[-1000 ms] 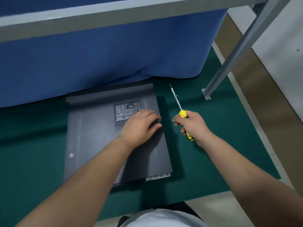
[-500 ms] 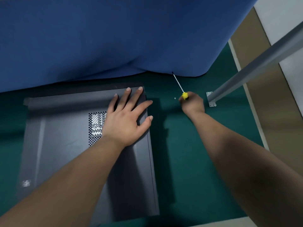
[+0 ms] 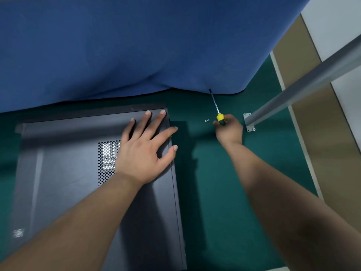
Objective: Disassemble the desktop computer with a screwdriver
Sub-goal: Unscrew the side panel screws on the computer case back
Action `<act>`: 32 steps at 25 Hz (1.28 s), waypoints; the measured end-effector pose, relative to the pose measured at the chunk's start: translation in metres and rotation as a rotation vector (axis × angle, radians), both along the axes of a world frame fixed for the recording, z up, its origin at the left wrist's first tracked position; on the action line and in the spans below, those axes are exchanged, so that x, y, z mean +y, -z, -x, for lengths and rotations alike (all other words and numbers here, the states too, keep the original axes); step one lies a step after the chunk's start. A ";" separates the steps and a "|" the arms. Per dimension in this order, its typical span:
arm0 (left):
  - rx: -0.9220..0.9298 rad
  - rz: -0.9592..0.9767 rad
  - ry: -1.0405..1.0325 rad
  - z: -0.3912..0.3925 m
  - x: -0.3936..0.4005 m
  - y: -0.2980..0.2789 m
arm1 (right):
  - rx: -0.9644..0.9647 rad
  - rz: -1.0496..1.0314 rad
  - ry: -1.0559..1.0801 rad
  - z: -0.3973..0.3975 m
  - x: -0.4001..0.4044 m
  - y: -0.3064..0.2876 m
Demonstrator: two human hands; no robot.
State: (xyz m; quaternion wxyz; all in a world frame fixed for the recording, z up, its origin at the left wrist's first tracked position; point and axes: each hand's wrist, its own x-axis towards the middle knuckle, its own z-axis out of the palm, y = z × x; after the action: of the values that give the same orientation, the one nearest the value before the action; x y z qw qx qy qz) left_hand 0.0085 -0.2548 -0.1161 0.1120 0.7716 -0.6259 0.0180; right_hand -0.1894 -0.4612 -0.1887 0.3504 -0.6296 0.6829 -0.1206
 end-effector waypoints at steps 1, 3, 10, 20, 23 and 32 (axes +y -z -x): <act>-0.005 -0.004 -0.002 0.000 0.000 0.000 | 0.006 0.014 0.007 0.007 0.002 -0.001; -0.010 -0.012 -0.007 0.000 0.000 0.000 | 0.049 0.005 0.023 0.019 0.005 -0.008; 0.004 -0.007 -0.013 -0.001 0.000 0.001 | 0.319 0.018 0.045 0.031 0.006 -0.017; 0.020 -0.025 -0.020 -0.002 0.000 0.000 | 0.352 0.038 -0.013 0.032 0.014 -0.006; 0.023 -0.029 -0.022 -0.002 0.001 0.000 | 0.338 0.050 -0.028 0.035 0.018 -0.004; 0.099 -0.121 0.004 -0.003 0.001 -0.012 | 0.157 0.116 -0.141 0.035 0.100 -0.057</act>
State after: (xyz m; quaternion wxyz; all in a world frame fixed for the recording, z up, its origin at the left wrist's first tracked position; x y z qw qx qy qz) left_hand 0.0118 -0.2537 -0.1036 0.0960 0.7757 -0.6210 -0.0580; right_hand -0.2247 -0.3610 -0.1314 0.2666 -0.7028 0.6540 -0.0852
